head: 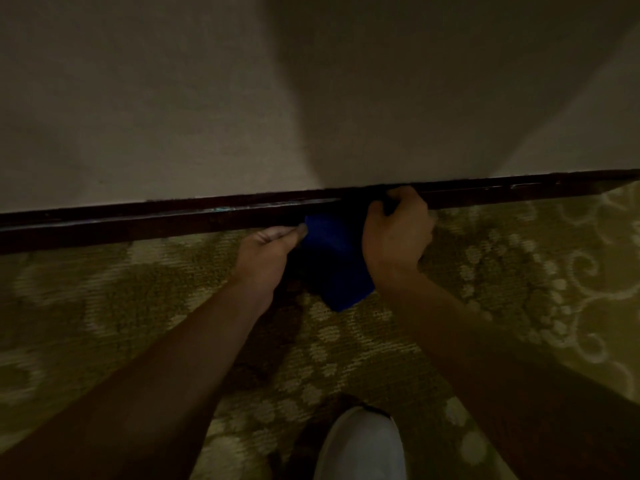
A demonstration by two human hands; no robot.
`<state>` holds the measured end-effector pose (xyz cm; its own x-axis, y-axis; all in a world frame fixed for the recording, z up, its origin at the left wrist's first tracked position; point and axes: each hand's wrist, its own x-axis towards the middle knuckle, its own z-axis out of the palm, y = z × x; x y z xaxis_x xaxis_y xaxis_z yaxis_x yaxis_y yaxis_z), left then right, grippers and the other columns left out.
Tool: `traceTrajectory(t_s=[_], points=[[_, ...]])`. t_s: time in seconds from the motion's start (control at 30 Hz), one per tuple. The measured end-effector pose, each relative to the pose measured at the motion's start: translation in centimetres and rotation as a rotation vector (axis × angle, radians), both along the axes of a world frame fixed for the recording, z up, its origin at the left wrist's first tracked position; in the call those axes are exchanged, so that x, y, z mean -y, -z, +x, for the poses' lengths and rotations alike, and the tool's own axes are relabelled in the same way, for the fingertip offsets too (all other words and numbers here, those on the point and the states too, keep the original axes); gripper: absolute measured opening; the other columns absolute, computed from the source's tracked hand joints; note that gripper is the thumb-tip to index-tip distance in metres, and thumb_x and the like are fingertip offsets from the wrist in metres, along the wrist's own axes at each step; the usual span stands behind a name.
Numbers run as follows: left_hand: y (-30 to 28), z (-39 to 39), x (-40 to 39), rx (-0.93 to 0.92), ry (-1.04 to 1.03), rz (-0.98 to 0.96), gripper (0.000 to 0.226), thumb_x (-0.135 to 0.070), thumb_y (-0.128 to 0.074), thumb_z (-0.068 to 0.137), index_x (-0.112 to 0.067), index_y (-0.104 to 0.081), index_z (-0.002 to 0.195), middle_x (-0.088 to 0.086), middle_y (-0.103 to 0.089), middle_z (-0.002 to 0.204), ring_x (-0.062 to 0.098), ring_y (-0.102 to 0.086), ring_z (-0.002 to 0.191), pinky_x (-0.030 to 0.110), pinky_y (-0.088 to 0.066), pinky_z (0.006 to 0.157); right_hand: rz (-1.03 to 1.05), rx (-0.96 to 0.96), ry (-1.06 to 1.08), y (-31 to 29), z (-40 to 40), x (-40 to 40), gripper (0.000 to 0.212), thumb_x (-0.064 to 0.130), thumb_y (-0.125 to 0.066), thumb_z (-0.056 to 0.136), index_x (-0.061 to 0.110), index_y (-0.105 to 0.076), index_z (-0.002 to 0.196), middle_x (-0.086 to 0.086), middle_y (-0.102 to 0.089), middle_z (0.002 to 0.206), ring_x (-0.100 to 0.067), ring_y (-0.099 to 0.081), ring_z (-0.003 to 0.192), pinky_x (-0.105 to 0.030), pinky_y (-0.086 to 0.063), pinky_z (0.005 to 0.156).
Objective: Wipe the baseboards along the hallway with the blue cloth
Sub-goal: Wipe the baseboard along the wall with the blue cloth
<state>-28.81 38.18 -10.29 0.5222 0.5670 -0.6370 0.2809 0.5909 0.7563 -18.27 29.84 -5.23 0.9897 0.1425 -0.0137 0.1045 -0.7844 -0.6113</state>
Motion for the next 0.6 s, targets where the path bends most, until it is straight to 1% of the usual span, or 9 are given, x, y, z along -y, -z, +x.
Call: traceTrajectory(t_s=[0.07,0.13,0.2,0.27,0.33,0.4,0.47,0.53,0.6], points=[[0.2,-0.2,0.0,-0.011,0.021,-0.001,0.023,-0.025,-0.063,0.094,-0.005,-0.073,0.101,0.007,-0.075,0.097,0.016,-0.07,0.09,0.022,-0.056,0.076,-0.033,0.023,-0.176,0.4,-1.2,0.1,0.028,0.018,-0.054,0.096,0.01,-0.06,0.122,-0.004,-0.063,0.121,-0.008,-0.055,0.098,-0.006,-0.027,0.075],[0.2,-0.4,-0.1,-0.003,0.05,-0.004,0.022,-0.027,-0.059,0.097,-0.011,-0.074,0.094,0.004,-0.075,0.097,0.016,-0.069,0.094,0.026,-0.053,0.086,-0.012,0.014,-0.226,0.5,-1.4,0.1,0.028,0.018,-0.056,0.095,0.009,-0.061,0.121,-0.004,-0.064,0.12,-0.009,-0.057,0.1,-0.004,-0.027,0.075],[0.1,-0.6,-0.2,0.001,0.055,0.004,0.025,-0.027,-0.055,0.099,-0.017,-0.072,0.083,0.001,-0.075,0.09,0.016,-0.068,0.092,0.031,-0.052,0.088,0.079,-0.043,-0.126,0.5,-0.9,0.1,0.03,0.018,-0.057,0.094,0.009,-0.061,0.122,-0.006,-0.065,0.119,-0.01,-0.058,0.101,-0.01,-0.037,0.079],[0.0,-0.7,-0.1,0.009,0.026,-0.006,0.028,-0.025,-0.05,0.101,-0.016,-0.068,0.081,0.0,-0.073,0.085,0.016,-0.066,0.089,0.033,-0.052,0.086,0.221,-0.132,0.107,0.2,0.1,0.3,0.032,0.017,-0.056,0.094,0.009,-0.06,0.125,-0.01,-0.064,0.12,-0.016,-0.059,0.104,-0.024,-0.048,0.089],[-0.2,-0.4,-0.1,-0.015,-0.025,-0.033,0.029,-0.023,-0.047,0.103,-0.015,-0.063,0.08,-0.001,-0.07,0.078,0.014,-0.064,0.082,0.03,-0.051,0.076,0.289,-0.181,0.271,0.0,0.8,0.3,0.033,0.016,-0.055,0.095,0.008,-0.058,0.128,-0.013,-0.063,0.12,-0.018,-0.06,0.102,-0.031,-0.051,0.089],[-0.3,-0.3,-0.1,-0.035,-0.067,-0.035,0.03,-0.022,-0.045,0.104,-0.016,-0.061,0.079,-0.004,-0.069,0.072,0.011,-0.062,0.075,0.026,-0.049,0.068,0.174,-0.13,0.17,-0.4,0.0,-0.3,0.033,0.017,-0.054,0.096,0.008,-0.057,0.128,-0.011,-0.063,0.12,-0.013,-0.058,0.098,-0.022,-0.047,0.082],[0.1,-0.4,-0.3,-0.031,-0.058,0.01,0.031,-0.018,-0.04,0.104,-0.018,-0.058,0.079,-0.001,-0.067,0.086,0.006,-0.058,0.071,0.019,-0.047,0.065,0.069,-0.06,-0.076,-0.7,-1.9,-1.0,0.031,0.018,-0.053,0.096,0.011,-0.059,0.126,-0.005,-0.063,0.121,-0.007,-0.055,0.097,-0.012,-0.037,0.077],[0.0,-0.5,-0.4,-0.022,-0.088,0.016,0.031,-0.015,-0.038,0.104,-0.019,-0.056,0.08,0.006,-0.06,0.099,0.004,-0.054,0.07,0.017,-0.045,0.065,0.018,-0.021,-0.3,-0.5,-3.4,-1.2,0.029,0.019,-0.053,0.096,0.013,-0.062,0.122,-0.002,-0.063,0.122,-0.011,-0.058,0.103,-0.013,-0.036,0.081],[-0.1,-0.5,-0.3,-0.042,-0.099,-0.006,0.03,-0.019,-0.041,0.104,-0.019,-0.058,0.078,0.004,-0.064,0.101,0.008,-0.057,0.072,0.023,-0.047,0.068,0.048,-0.034,-0.321,-0.2,-3.1,-1.0,0.028,0.02,-0.056,0.095,0.013,-0.063,0.121,-0.001,-0.064,0.121,-0.011,-0.059,0.106,-0.012,-0.037,0.084]])
